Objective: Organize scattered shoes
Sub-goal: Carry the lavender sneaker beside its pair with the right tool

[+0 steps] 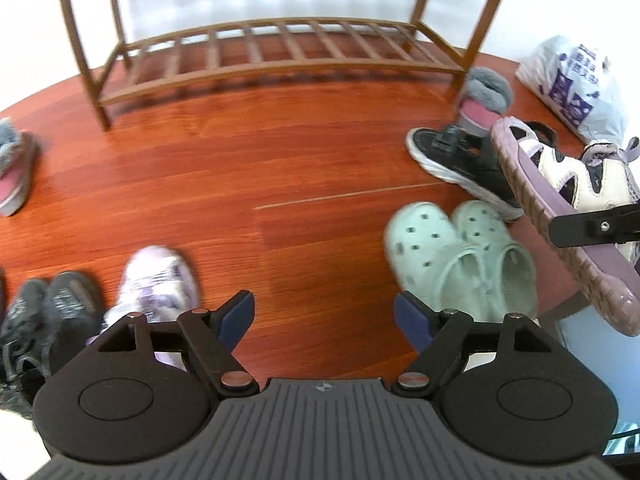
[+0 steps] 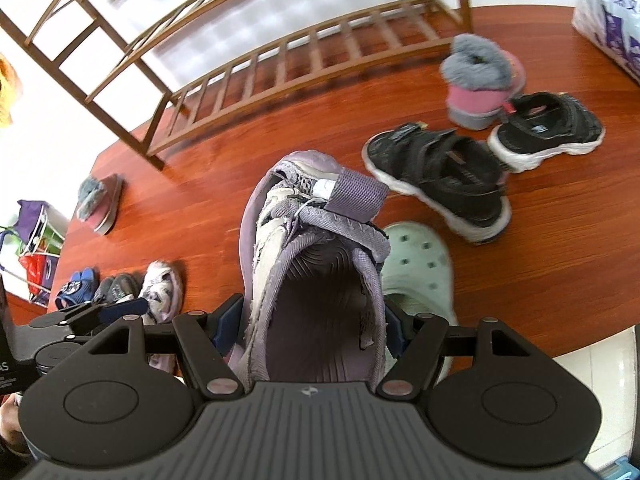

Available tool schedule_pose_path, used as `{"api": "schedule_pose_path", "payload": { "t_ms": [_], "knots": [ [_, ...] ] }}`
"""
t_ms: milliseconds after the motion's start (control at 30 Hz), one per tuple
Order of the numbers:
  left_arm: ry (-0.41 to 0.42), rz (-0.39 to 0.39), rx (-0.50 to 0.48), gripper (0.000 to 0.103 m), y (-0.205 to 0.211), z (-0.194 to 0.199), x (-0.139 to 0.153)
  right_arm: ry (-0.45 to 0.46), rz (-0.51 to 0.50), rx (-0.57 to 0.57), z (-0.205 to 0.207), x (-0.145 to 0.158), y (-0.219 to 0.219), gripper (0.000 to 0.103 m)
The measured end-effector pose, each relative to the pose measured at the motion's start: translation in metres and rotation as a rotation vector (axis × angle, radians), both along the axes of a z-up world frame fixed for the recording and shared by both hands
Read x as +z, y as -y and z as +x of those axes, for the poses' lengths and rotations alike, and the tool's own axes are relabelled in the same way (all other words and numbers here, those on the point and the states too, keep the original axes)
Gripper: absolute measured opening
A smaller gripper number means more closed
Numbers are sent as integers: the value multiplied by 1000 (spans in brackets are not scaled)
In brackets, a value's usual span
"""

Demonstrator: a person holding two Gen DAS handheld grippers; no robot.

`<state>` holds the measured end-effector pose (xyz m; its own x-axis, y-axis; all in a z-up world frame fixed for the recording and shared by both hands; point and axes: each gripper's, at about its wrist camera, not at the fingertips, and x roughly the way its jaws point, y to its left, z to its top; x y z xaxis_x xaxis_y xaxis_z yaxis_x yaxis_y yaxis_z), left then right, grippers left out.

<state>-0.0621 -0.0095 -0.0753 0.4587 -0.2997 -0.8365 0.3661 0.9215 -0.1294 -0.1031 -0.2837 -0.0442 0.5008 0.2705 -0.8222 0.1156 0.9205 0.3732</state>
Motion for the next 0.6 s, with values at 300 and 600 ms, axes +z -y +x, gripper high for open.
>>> {"api": "schedule_pose_path", "payload": {
  "t_ms": [300, 600],
  "knots": [
    [24, 27, 69, 82, -55, -10, 10, -10, -8, 66, 16, -12, -58, 75],
    [52, 83, 88, 83, -89, -22, 17, -2, -17, 106, 28, -21, -99, 75]
  ]
}}
